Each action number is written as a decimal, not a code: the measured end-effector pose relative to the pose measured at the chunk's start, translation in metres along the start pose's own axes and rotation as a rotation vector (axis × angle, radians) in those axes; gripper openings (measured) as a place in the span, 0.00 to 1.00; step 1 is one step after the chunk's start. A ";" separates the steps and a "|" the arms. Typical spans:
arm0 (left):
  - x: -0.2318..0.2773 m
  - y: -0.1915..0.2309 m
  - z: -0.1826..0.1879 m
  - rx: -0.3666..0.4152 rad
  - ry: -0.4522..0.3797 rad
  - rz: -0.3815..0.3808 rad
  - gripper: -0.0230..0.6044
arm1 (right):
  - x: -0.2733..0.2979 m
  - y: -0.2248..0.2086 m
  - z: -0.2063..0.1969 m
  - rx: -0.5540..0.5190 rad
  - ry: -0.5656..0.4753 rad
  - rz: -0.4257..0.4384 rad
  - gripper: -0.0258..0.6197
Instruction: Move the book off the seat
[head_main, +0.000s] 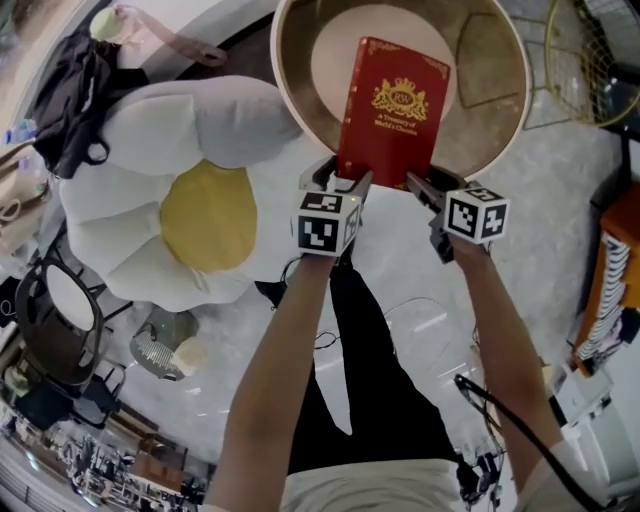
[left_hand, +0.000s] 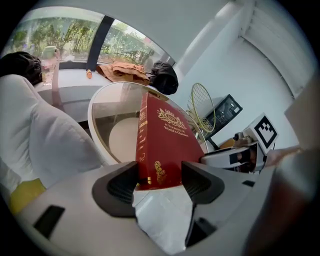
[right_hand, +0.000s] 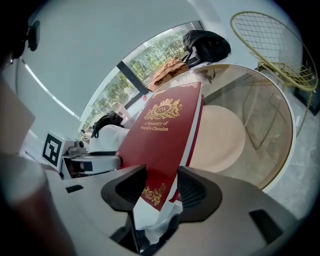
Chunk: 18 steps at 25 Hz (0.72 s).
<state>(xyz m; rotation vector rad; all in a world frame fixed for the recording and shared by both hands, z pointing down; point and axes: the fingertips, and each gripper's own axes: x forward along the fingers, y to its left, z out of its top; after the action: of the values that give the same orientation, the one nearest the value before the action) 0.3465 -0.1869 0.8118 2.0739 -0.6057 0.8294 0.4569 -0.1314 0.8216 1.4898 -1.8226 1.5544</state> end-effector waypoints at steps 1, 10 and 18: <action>0.004 -0.001 0.001 -0.001 0.001 -0.002 0.47 | 0.000 -0.003 0.001 0.001 -0.005 -0.008 0.35; 0.025 -0.002 -0.001 -0.009 0.009 0.007 0.47 | 0.004 -0.020 0.007 -0.036 -0.035 -0.062 0.35; 0.007 0.006 -0.001 -0.006 0.010 0.111 0.56 | -0.011 -0.028 0.010 -0.071 -0.079 -0.143 0.38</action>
<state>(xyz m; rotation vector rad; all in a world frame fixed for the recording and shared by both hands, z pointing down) 0.3464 -0.1902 0.8208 2.0447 -0.7225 0.8991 0.4889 -0.1311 0.8246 1.6306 -1.7517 1.3689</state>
